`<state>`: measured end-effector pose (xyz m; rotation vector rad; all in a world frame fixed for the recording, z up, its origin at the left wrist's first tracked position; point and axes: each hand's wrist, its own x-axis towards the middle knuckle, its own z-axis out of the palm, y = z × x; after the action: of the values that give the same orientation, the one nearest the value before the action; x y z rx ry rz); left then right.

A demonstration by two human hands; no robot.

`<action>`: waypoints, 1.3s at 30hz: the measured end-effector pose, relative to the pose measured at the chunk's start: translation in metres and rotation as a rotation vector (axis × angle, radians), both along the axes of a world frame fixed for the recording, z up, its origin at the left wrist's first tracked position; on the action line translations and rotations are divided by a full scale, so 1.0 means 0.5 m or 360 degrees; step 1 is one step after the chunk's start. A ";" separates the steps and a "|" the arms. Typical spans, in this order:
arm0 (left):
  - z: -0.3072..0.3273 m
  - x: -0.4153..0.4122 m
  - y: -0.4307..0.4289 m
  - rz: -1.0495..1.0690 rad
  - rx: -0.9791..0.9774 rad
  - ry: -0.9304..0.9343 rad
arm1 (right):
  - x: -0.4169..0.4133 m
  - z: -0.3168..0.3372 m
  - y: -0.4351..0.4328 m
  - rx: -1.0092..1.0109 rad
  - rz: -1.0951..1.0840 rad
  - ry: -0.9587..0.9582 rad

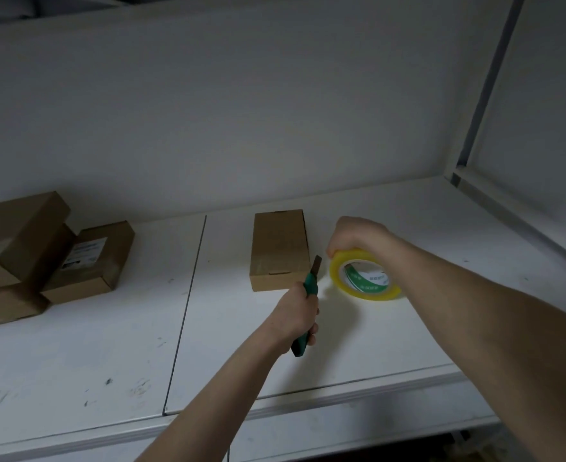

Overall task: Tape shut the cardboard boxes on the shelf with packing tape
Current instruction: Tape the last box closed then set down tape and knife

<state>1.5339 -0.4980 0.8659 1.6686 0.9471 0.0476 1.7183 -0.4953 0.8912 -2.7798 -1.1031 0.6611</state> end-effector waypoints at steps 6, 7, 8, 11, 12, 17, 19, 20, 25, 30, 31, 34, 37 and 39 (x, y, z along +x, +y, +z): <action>0.001 0.009 0.007 -0.0047 -0.0062 0.0032 | 0.002 -0.001 -0.002 -0.0002 0.0000 -0.0024; 0.003 0.011 0.009 -0.0052 -0.0072 0.0039 | 0.002 -0.002 -0.002 0.0001 0.0005 -0.0031; 0.006 0.014 0.010 -0.0054 -0.0089 0.0048 | 0.003 -0.003 -0.002 0.0005 0.0012 -0.0034; 0.003 0.022 0.014 -0.0056 -0.0208 0.0134 | 0.004 -0.003 -0.003 0.0018 0.0029 -0.0034; -0.002 0.023 0.012 -0.0057 -0.0244 0.0174 | 0.004 -0.003 -0.003 0.0023 0.0025 -0.0033; -0.030 0.031 -0.004 -0.0088 -0.0154 0.0137 | 0.019 -0.007 -0.015 0.0100 -0.0032 0.0019; -0.029 0.036 0.003 -0.0108 -0.0093 0.0124 | 0.026 -0.009 -0.022 0.0136 -0.0060 0.0046; -0.027 0.039 0.009 -0.0111 -0.0054 0.0126 | 0.030 -0.010 -0.025 0.0161 -0.0082 0.0053; -0.020 0.062 0.009 -0.0181 0.0061 0.0127 | 0.038 -0.014 -0.055 0.0317 -0.0251 0.0135; -0.023 0.087 -0.001 -0.0139 0.0033 0.0102 | 0.043 -0.022 -0.072 0.0406 -0.0319 0.0193; -0.024 0.088 0.000 -0.0129 0.0039 0.0095 | 0.044 -0.023 -0.074 0.0417 -0.0322 0.0200; -0.016 0.085 0.009 -0.0097 0.0035 0.0088 | 0.047 -0.022 -0.077 0.0444 -0.0317 0.0208; -0.014 0.084 0.020 -0.0079 0.0028 0.0097 | 0.047 -0.022 -0.079 0.0413 -0.0298 0.0223; -0.019 0.083 0.026 -0.0039 0.0041 0.0097 | 0.050 -0.025 -0.078 0.0418 -0.0280 0.0220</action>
<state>1.5755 -0.4850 0.8565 1.7134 0.9756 -0.0075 1.7432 -0.5344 0.8789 -2.5286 -0.8397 0.6271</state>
